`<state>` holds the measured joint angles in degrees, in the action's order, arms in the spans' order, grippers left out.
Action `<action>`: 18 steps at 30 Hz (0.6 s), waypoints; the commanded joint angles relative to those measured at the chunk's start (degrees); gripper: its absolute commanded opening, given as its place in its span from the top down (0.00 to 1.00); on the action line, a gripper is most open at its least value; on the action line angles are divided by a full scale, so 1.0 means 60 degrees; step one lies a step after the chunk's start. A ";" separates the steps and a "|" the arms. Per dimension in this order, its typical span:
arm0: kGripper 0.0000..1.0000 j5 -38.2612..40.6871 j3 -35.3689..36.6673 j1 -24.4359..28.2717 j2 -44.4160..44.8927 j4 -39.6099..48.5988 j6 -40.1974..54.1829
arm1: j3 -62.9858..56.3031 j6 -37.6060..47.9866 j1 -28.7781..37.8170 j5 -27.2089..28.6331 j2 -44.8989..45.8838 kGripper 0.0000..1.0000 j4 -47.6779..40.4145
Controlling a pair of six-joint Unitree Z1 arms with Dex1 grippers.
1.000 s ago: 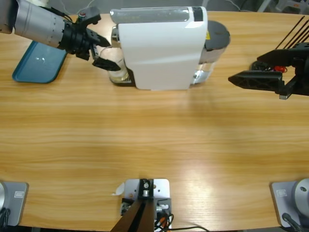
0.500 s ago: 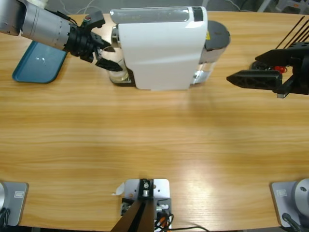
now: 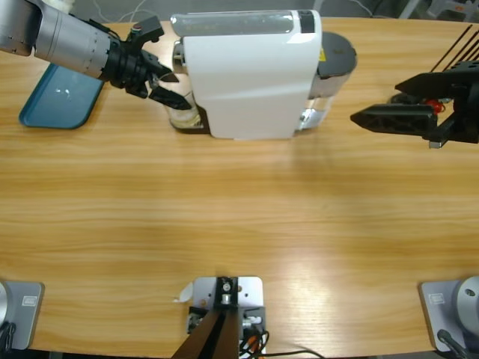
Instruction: Pour coffee
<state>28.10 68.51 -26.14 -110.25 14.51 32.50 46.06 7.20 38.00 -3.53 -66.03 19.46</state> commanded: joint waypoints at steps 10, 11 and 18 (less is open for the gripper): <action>1.00 -0.0113 -0.0631 0.0013 -0.0112 -0.0074 -0.0290 | -0.0323 0.0368 -0.0166 -0.0158 -0.0183 0.00 -0.0150; 1.00 -0.0113 -0.0678 0.0065 -0.0018 -0.0077 -0.0290 | -0.0323 0.0368 -0.0166 -0.0158 -0.0186 0.00 -0.0153; 1.00 -0.0113 -0.0862 0.0557 0.0717 -0.0077 -0.0290 | -0.0385 0.0382 -0.0166 -0.0158 -0.0209 0.00 -0.0168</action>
<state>28.10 66.43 -25.21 -108.61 14.22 31.46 46.06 8.84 38.00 -3.53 -66.03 19.09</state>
